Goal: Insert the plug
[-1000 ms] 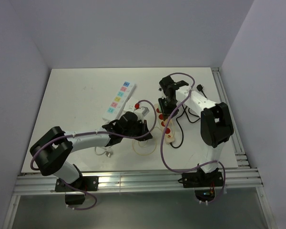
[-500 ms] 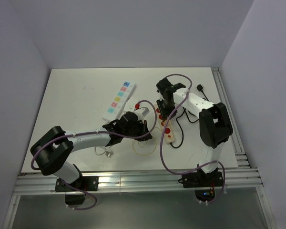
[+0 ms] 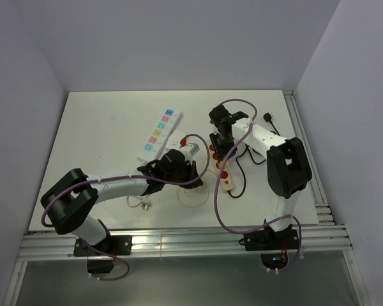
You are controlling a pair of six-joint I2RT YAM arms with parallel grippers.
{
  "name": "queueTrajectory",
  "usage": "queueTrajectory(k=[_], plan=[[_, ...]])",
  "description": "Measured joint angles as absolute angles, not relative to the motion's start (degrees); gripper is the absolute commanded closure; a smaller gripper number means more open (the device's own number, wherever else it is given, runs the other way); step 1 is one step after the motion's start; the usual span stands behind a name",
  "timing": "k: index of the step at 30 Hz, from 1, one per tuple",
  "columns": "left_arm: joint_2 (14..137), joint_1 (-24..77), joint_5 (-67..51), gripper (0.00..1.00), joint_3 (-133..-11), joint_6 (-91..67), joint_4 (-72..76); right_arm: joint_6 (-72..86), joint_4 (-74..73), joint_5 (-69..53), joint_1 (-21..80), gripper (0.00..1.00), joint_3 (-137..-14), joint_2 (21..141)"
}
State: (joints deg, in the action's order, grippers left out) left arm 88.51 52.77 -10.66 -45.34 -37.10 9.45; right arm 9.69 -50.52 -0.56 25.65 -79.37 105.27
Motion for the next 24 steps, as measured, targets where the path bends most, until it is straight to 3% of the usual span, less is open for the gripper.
queueTrajectory(k=[7,10,11,12,17,24], plan=[[88.49,52.82,-9.61,0.96,-45.34,-37.12,8.62,10.63,-50.46,1.21,26.52,1.00,-79.37,105.25],[88.44,52.82,-9.17,0.96,-45.34,-37.12,8.51,10.83,-50.43,1.67,26.76,0.58,-79.37,105.27],[88.44,52.82,-9.15,0.96,-45.34,-37.10,8.49,10.92,-50.41,1.80,26.76,0.16,-79.37,105.25],[88.44,52.82,-9.13,0.96,-45.34,-37.10,8.49,11.31,-50.35,1.96,26.76,0.09,-79.35,105.23],[88.44,52.82,-8.97,0.96,-45.34,-37.10,8.23,11.05,-50.37,2.11,26.76,0.00,-78.76,105.86],[88.36,52.82,-8.54,0.97,-46.24,-37.04,7.22,11.14,-52.75,2.11,26.76,0.00,-85.47,105.71]])
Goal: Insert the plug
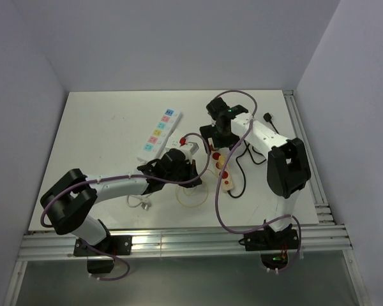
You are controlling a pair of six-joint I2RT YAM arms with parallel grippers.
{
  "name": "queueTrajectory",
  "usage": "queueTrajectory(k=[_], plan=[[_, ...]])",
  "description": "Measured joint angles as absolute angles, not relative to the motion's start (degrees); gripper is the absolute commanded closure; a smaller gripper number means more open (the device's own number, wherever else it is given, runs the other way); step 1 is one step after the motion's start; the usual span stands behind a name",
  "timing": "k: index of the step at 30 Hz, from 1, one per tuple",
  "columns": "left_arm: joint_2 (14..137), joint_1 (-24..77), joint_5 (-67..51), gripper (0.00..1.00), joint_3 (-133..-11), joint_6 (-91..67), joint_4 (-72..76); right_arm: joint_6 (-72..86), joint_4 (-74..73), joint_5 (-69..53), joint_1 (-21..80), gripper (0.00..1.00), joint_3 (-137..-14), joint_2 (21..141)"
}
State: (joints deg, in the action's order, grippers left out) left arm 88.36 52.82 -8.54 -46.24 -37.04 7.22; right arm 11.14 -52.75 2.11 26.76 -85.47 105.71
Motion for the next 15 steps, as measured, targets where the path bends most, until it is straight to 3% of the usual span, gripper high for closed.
queueTrajectory(k=[7,15], plan=[[87.42,52.80,-7.51,0.98,-46.78,-36.62,5.65,13.58,-51.40,3.95,26.76,0.00,-84.44,98.06],[86.94,50.43,-8.12,1.00,-46.78,-36.67,4.99,20.64,-40.49,6.87,26.76,0.02,-64.71,72.12]])
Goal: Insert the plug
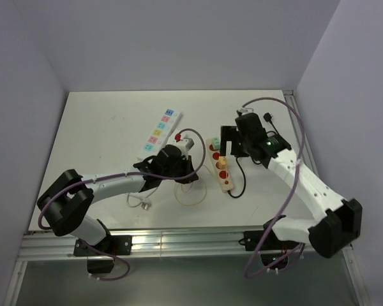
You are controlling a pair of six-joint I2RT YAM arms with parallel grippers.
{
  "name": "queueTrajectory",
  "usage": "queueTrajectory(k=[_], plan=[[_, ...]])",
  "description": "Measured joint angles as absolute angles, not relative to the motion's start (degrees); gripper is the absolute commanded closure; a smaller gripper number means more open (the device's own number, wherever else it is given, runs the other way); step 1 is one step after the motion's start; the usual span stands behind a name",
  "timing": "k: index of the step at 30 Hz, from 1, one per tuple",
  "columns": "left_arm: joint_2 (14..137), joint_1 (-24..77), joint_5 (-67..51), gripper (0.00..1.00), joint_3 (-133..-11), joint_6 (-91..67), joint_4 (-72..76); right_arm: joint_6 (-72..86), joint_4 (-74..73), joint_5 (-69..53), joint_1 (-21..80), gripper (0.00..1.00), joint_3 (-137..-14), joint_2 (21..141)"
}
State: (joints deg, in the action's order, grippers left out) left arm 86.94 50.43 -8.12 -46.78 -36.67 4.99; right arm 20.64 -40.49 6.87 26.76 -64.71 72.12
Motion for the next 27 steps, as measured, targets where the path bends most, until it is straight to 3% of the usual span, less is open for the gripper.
queueTrajectory(k=[10,18,22,27], plan=[[86.96,44.05,-6.20,1.00,-51.66,-37.34,1.58,30.89,-30.17,9.98,27.40,0.31,-39.24,51.79],[88.42,40.58,-5.37,1.00,-58.46,-37.58,0.84,35.29,-27.79,12.12,32.03,0.31,-35.48,54.96],[90.04,38.48,-5.89,1.00,-59.11,-37.78,0.23,37.60,-25.69,12.88,36.05,0.04,-33.17,58.06],[91.05,37.58,-6.44,1.00,-60.10,-37.74,-0.78,39.07,-24.16,13.28,37.65,0.06,-30.65,61.52]])
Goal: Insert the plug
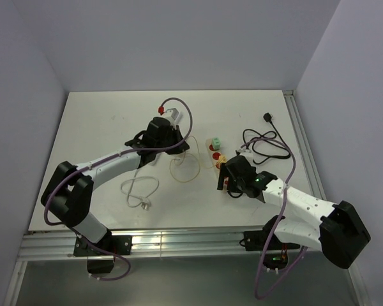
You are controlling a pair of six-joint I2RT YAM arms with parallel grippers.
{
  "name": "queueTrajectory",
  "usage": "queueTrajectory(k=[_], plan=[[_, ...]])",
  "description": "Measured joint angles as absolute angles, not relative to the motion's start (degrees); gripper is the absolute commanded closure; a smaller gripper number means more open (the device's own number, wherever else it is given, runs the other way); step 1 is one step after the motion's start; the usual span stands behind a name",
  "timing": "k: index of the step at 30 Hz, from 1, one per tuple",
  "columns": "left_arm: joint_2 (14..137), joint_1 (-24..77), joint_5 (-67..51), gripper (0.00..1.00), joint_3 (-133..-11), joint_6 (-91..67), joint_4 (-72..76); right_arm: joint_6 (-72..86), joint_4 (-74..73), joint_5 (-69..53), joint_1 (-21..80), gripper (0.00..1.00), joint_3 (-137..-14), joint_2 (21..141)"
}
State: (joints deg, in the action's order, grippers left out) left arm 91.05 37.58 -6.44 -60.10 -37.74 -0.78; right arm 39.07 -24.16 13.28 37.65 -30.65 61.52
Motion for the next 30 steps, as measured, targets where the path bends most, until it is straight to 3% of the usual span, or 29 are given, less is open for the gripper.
queueTrajectory(k=[6,14,16,19,25,30], plan=[[91.29,37.39,-7.53,1.00,-61.17,-37.71,-0.91,39.07,-23.14,14.39,38.26,0.08,-31.68,67.09],[92.18,36.67,-9.10,1.00,-63.94,-37.28,-2.11,36.53,-23.31,16.12,39.11,0.34,-38.87,78.41],[92.55,36.60,-9.23,1.00,-64.90,-37.10,-2.33,35.64,-23.70,16.51,39.22,0.48,-40.32,80.60],[93.25,36.45,-9.34,0.99,-66.26,-37.08,-2.98,34.87,-24.05,16.47,39.44,0.57,-41.60,82.06],[97.10,35.94,-10.72,1.00,-70.22,-37.04,-2.68,34.28,-26.30,15.92,38.59,0.67,-44.53,84.66],[107.13,35.62,-12.95,1.00,-78.52,-36.56,1.43,31.75,-26.52,12.93,32.23,0.69,-49.50,88.84]])
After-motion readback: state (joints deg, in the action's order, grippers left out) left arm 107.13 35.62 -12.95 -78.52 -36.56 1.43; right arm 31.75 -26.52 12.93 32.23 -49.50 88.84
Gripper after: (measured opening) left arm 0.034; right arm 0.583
